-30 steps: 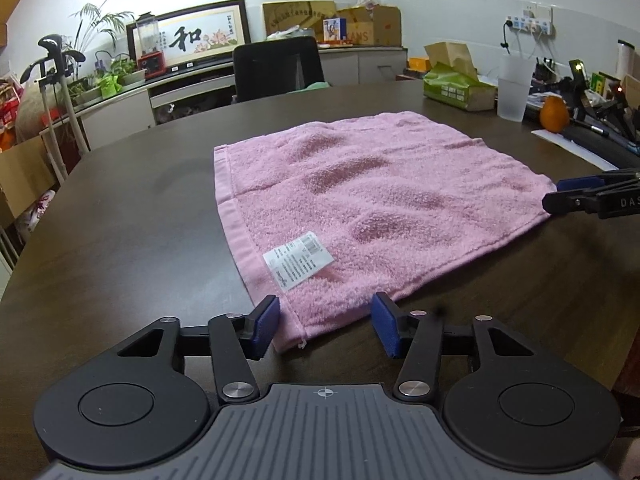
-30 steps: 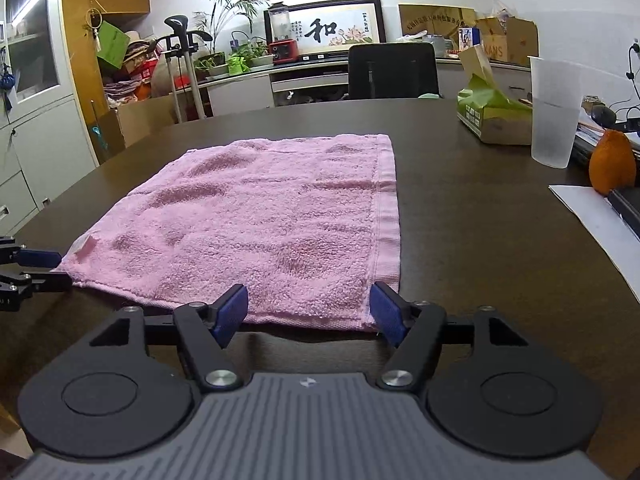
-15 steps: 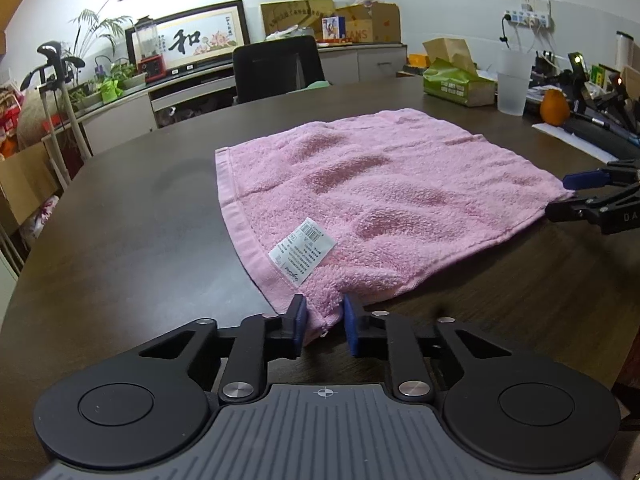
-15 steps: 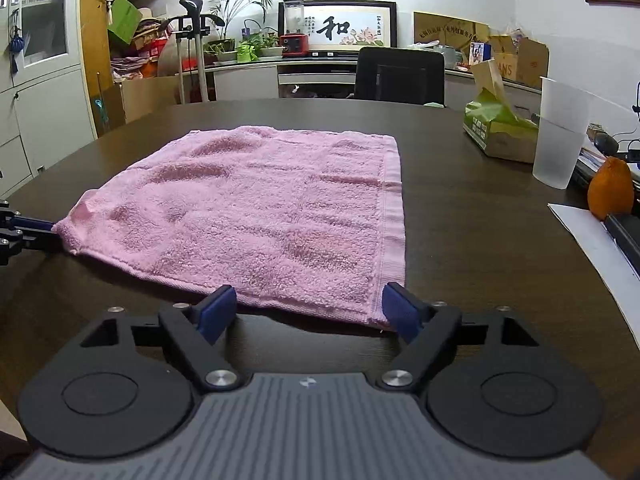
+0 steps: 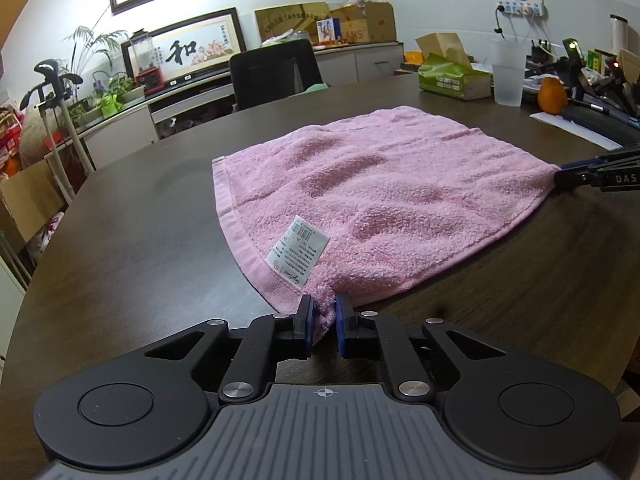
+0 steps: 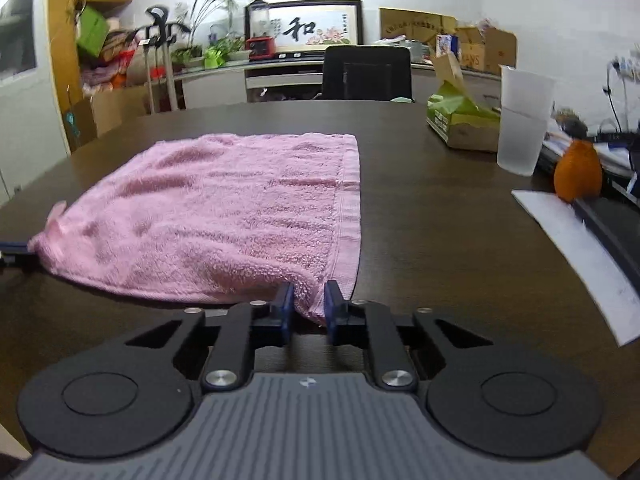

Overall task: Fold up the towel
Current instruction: 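Close the left tool on the labelled towel edge while the right tool grips its edge, then lift both gripped edges and fold them over onto the towel, then open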

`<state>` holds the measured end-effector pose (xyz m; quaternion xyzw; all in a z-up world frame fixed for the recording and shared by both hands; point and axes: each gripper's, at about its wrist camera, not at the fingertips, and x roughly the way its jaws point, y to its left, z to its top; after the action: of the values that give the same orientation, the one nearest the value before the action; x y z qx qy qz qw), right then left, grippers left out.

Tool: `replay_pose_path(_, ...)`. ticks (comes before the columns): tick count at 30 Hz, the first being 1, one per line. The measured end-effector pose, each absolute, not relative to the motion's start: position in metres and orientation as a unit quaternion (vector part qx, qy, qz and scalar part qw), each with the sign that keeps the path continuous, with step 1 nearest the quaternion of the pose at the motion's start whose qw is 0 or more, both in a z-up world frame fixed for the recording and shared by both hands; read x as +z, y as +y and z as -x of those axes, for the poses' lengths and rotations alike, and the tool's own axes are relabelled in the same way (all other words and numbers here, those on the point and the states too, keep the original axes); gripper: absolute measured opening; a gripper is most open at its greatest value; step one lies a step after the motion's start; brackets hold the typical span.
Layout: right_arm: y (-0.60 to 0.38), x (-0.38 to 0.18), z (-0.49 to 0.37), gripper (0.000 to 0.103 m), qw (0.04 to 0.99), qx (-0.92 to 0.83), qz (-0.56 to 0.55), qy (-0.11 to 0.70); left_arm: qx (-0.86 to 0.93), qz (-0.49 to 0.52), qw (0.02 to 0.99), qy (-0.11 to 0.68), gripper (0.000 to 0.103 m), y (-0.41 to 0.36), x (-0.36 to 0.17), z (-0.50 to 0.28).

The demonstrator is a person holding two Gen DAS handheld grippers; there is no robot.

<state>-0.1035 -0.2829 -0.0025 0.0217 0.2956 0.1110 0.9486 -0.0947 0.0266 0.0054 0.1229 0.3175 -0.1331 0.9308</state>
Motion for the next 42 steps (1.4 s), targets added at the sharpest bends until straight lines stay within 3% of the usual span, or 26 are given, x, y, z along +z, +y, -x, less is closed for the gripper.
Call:
replay_pose_path(26,-0.282,0.051,0.137,0.006,0.979,0.109,-0.046,0.166,-0.090,-0.063,0.970,0.217,0.008,0.034,0.074,0.116)
replay_pose_path(42,-0.276,0.081,-0.021,0.006,0.979,0.072,-0.034,0.187,-0.060,-0.079,0.962,0.255,0.008,0.022,0.078,-0.055)
